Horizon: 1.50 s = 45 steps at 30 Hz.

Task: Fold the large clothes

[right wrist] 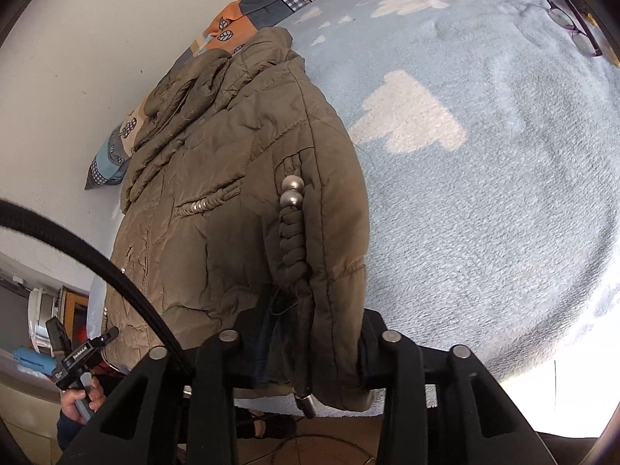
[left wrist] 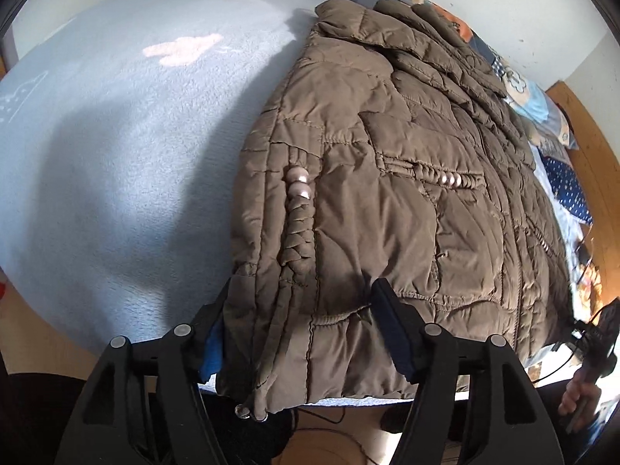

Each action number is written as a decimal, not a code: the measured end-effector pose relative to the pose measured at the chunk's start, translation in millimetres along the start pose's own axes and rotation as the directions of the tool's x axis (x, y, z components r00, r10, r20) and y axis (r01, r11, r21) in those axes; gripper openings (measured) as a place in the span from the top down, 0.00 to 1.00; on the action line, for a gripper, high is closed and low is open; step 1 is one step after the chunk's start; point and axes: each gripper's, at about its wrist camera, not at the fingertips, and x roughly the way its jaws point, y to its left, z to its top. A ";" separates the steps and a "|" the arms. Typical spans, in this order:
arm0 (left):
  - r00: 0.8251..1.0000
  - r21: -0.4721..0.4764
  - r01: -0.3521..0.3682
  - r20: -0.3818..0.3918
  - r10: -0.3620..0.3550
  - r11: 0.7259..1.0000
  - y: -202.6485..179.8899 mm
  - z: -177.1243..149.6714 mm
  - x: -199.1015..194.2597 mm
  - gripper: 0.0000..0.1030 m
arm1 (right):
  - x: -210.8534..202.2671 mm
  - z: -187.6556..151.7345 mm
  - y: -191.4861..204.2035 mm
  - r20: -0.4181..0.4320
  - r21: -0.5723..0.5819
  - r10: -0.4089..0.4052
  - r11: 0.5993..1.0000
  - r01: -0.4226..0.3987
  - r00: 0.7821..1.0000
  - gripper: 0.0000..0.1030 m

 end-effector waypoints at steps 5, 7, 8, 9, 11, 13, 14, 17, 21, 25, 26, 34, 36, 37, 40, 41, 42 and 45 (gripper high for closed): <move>0.994 -0.126 0.106 -0.011 -0.108 0.986 24.0 5.0 1.3 0.38 | 5.8 2.7 3.1 -0.015 -0.013 -0.012 1.000 0.012 1.000 0.48; 0.993 -0.127 0.112 -0.012 -0.115 0.986 23.7 4.8 2.6 0.54 | 6.0 0.6 6.0 -0.008 -0.026 -0.026 0.999 0.025 1.000 0.78; 0.993 -0.115 0.115 -0.015 -0.117 0.987 21.7 4.6 3.3 0.61 | 6.2 0.2 5.9 -0.006 -0.025 -0.021 0.999 0.021 1.000 0.78; 0.993 -0.102 0.113 -0.011 -0.115 0.988 20.4 3.6 1.5 0.64 | 6.1 0.1 6.8 -0.004 -0.028 -0.017 0.999 0.017 1.000 0.82; 0.995 -0.069 0.096 -0.004 -0.096 0.993 14.7 2.9 -0.9 0.68 | 4.7 -1.3 8.7 0.003 -0.052 -0.030 0.998 0.030 1.000 0.82; 0.998 -0.042 0.070 0.000 -0.071 0.997 10.0 2.6 -1.1 0.69 | 7.3 -0.6 9.2 -0.002 -0.063 -0.040 0.997 0.040 0.999 0.82; 0.998 -0.029 0.056 -0.002 -0.056 0.998 7.6 2.7 0.2 0.69 | 8.4 -0.2 8.1 -0.004 -0.059 -0.039 0.997 0.039 0.999 0.82; 1.000 0.002 0.020 0.001 -0.020 1.000 3.6 2.0 2.7 0.69 | 10.0 -0.5 5.8 -0.006 -0.060 -0.039 0.997 0.038 0.999 0.82; 1.000 0.038 -0.027 0.006 0.027 0.999 -1.7 1.6 6.8 0.67 | 16.0 -0.4 9.9 -0.011 -0.071 -0.068 0.995 0.067 0.998 0.79; 0.998 0.056 -0.065 0.023 0.063 0.996 -5.9 -0.8 7.9 0.65 | 22.2 0.3 15.0 -0.022 -0.099 -0.092 0.991 0.089 0.996 0.78; 0.997 0.056 -0.068 0.025 0.067 0.996 -6.4 -1.1 8.1 0.65 | 23.6 0.4 16.1 -0.023 -0.104 -0.099 0.990 0.097 0.995 0.78; 0.997 0.048 -0.072 0.017 0.071 0.996 -4.6 -0.2 10.6 0.62 | 27.8 -0.5 17.1 -0.021 -0.108 -0.118 0.987 0.115 0.993 0.77; 0.997 0.055 -0.081 0.017 0.080 0.995 -5.8 -0.1 10.7 0.61 | 28.4 0.2 16.1 -0.026 -0.101 -0.116 0.988 0.113 0.993 0.76; 0.996 0.061 -0.090 0.018 0.089 0.994 -6.8 -0.2 10.8 0.60 | 28.0 0.3 15.1 -0.030 -0.097 -0.114 0.989 0.111 0.993 0.76; 0.992 0.075 -0.122 0.023 0.121 0.990 -11.0 0.0 11.5 0.57 | 28.0 1.3 14.2 -0.039 -0.087 -0.115 0.990 0.111 0.993 0.76; 0.991 0.081 -0.135 0.025 0.133 0.988 -12.4 -0.2 11.6 0.55 | 28.2 2.2 13.6 -0.044 -0.083 -0.114 0.990 0.110 0.992 0.76; 0.988 0.089 -0.154 0.029 0.152 0.984 -14.1 -0.6 11.6 0.54 | 28.1 2.6 12.3 -0.047 -0.076 -0.113 0.991 0.110 0.992 0.74; 0.982 0.117 -0.185 0.050 0.180 0.976 -18.8 -2.3 10.0 0.54 | 28.8 3.5 11.7 -0.054 -0.073 -0.115 0.991 0.111 0.992 0.73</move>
